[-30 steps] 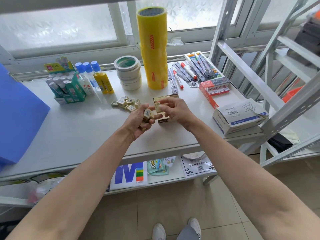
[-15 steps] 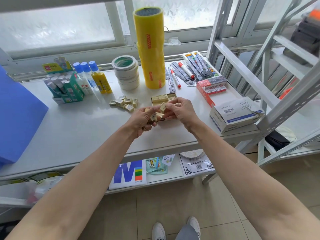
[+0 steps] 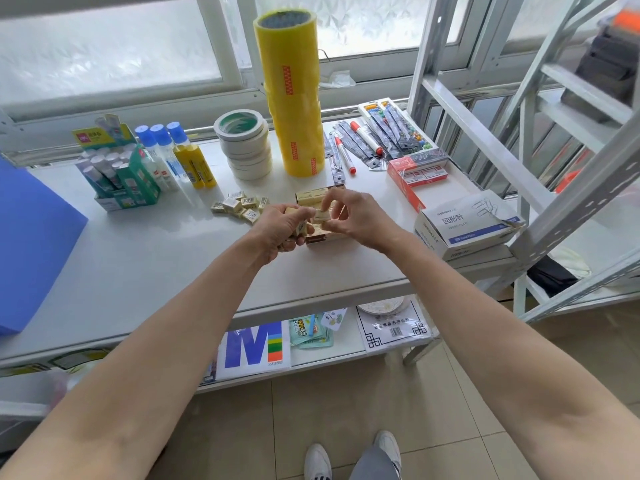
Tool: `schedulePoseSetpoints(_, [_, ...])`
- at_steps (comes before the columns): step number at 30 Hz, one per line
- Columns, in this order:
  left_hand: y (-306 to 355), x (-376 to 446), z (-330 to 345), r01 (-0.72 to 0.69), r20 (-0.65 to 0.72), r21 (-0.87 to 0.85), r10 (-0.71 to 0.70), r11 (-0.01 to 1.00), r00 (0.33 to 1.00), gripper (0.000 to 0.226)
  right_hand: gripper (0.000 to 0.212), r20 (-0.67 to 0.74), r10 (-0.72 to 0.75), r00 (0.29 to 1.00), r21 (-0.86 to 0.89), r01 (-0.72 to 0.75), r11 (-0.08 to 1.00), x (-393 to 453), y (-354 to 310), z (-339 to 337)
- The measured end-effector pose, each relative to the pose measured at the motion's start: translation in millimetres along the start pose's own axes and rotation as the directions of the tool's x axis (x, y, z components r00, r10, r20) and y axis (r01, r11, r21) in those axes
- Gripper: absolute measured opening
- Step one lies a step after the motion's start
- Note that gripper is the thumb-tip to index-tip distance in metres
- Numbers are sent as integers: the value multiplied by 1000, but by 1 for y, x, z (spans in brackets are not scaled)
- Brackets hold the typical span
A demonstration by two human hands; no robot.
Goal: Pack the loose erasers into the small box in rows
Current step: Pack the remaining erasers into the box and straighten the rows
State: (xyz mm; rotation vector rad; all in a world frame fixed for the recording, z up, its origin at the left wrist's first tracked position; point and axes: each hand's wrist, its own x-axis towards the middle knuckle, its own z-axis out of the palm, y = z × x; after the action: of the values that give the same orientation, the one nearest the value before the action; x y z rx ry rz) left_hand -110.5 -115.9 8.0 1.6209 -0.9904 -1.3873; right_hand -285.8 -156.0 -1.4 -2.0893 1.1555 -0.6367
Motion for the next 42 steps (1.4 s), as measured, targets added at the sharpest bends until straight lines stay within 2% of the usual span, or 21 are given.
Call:
schedulePoseSetpoints(3, [-6, 3, 2, -23, -144, 39, 28, 999, 989, 20, 22, -114, -19, 993, -121, 5, 993, 10, 8, -4])
schedulePoseSetpoints(6, [-17, 12, -1, -32, -300, 201, 92, 979, 950, 25, 21, -237, 31, 971, -221, -85, 972, 25, 18, -12])
schedulePoseSetpoints(9, [-24, 17, 0, -29, -313, 284, 121, 958, 942, 30, 17, -222, 91, 971, -282, -154, 947, 40, 22, -17])
schedulePoseSetpoints(14, [-26, 17, 4, -19, -304, 499, 196, 866, 932, 35, 13, -146, 96, 985, -416, -149, 897, 57, 20, -15])
schedulePoseSetpoints(19, [-25, 14, 4, -27, -291, 536, 215, 844, 932, 37, 19, -128, 100, 987, -477, -150, 866, 64, 22, -12])
schedulePoseSetpoints(25, [-25, 13, 4, -25, -296, 562, 230, 827, 927, 37, 24, -172, 97, 980, -441, -165, 882, 61, 25, -5])
schedulePoseSetpoints(29, [-24, 11, 5, -25, -294, 583, 240, 812, 925, 38, 18, -204, 87, 975, -432, -169, 886, 59, 24, -2])
schedulePoseSetpoints(34, [-25, 13, 4, -14, -287, 574, 218, 818, 933, 38, 11, -204, 81, 976, -443, -166, 881, 56, 22, 0])
schedulePoseSetpoints(40, [-25, 11, 2, -22, -284, 574, 224, 819, 932, 35, 16, -221, 79, 972, -467, -177, 866, 48, 20, 1])
schedulePoseSetpoints(42, [-23, 8, 0, -49, -322, 504, 240, 862, 916, 28, 21, -258, 60, 964, -443, -173, 879, 43, 17, 0])
